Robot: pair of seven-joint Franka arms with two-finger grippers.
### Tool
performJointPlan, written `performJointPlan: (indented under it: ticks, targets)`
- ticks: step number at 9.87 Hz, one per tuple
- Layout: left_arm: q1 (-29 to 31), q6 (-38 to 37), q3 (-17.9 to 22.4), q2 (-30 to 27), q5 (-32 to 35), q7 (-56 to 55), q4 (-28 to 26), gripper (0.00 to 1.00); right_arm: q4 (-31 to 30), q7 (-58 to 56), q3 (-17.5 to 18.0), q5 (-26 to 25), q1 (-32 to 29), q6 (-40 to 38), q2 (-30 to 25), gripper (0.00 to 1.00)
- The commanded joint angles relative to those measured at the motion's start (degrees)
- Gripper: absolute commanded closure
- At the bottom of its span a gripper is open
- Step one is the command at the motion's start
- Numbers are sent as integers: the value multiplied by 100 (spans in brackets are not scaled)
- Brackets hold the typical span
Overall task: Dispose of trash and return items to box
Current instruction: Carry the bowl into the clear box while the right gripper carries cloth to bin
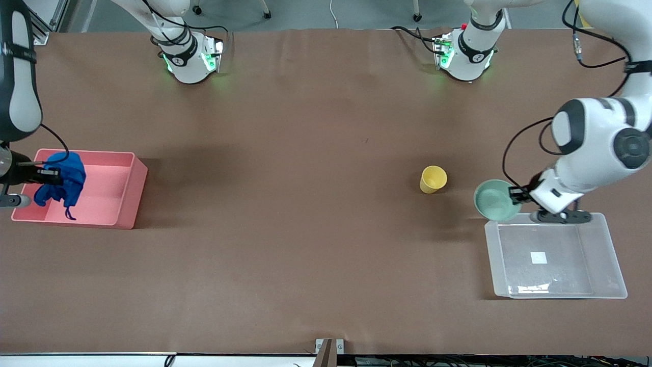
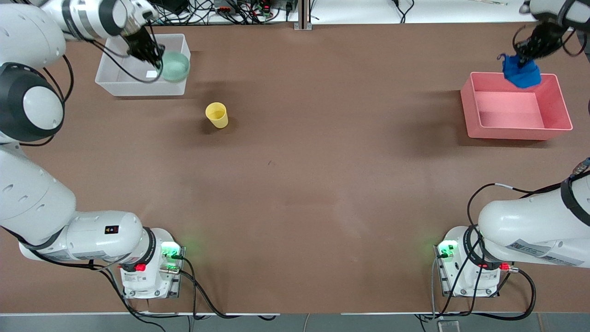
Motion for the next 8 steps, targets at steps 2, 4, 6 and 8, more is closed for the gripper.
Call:
performJointPlan:
  ticks: [2, 4, 6, 8]
  targets:
    - [69, -235, 7, 1288, -39, 80, 1664, 100, -1314, -48, 134, -150, -323, 1773, 259, 91]
    - [182, -392, 25, 1975, -30, 263, 2413, 100, -1324, -48, 134, -150, -359, 1996, 586, 52]
    - [419, -349, 51, 2459, -30, 921, 2854, 100, -1298, -39, 143, -150, -403, 2042, 640, 0]
    - [622, -331, 51, 2532, -39, 1161, 2856, 100, -905, 92, 196, -106, -255, 1011, 133, 0]
